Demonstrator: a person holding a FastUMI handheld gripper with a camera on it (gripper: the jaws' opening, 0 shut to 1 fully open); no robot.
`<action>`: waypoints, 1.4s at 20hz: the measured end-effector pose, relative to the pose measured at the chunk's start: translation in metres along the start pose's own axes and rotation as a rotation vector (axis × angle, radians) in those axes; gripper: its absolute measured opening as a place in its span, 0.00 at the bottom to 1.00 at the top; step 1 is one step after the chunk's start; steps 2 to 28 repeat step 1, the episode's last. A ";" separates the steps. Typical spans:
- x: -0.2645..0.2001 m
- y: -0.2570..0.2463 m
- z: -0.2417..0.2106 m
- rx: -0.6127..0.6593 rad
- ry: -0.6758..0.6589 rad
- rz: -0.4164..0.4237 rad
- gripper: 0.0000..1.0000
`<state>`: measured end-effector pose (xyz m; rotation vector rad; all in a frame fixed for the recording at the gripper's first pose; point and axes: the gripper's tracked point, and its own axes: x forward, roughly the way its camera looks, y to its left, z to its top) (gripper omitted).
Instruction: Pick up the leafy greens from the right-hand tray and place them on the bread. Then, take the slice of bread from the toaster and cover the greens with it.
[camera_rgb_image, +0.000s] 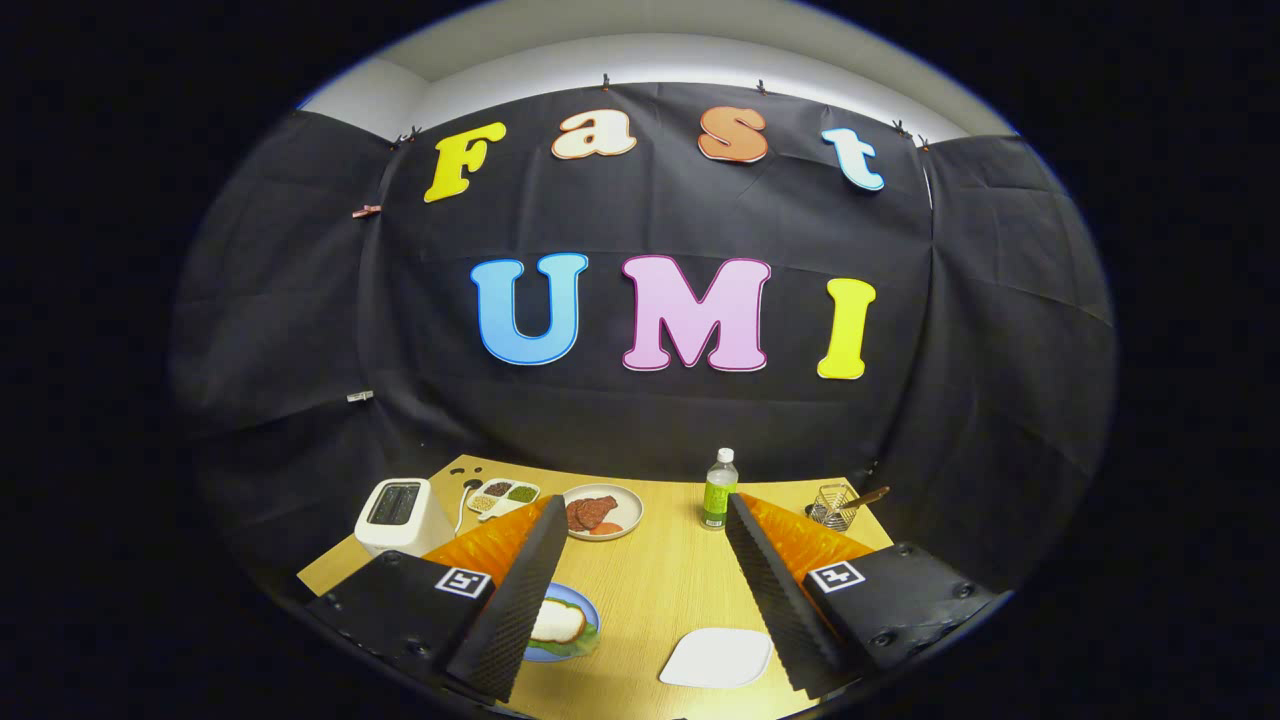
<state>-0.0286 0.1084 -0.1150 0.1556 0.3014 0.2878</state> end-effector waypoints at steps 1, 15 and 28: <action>-0.001 0.003 0.001 -0.015 0.000 0.004 0.99; -0.001 0.003 0.001 -0.015 0.000 0.004 0.99; -0.001 0.003 0.001 -0.015 0.000 0.004 0.99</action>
